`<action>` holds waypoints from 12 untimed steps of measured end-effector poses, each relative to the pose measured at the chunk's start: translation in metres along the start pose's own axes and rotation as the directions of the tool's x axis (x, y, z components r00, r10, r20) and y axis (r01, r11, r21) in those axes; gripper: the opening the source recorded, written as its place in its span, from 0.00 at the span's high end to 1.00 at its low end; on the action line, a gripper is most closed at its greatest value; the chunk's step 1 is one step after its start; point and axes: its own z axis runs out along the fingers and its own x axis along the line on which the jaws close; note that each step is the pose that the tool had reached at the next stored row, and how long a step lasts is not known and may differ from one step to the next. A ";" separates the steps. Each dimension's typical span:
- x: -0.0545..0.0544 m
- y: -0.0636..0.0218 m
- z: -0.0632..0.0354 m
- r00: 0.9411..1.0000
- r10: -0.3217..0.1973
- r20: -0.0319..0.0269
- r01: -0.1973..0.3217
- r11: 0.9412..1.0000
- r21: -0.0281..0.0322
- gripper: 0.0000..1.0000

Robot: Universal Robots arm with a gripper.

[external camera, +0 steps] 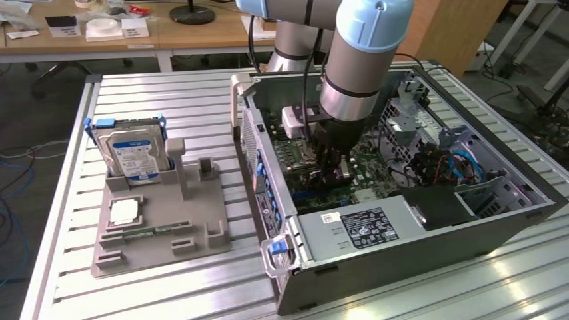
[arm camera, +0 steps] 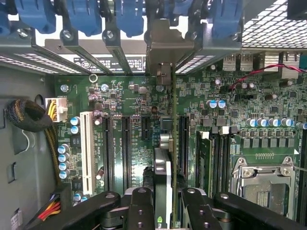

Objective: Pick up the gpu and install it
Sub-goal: 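Insert the gpu into the slot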

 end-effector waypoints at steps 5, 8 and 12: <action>0.000 0.0002 0.0006 1.000 0.000 0.000 0.000 1.000 0.000 0.73; 0.000 0.0003 0.0012 1.000 0.000 0.000 0.000 1.000 0.000 0.73; 0.000 0.0003 0.0012 1.000 0.000 0.000 0.000 1.000 0.000 0.73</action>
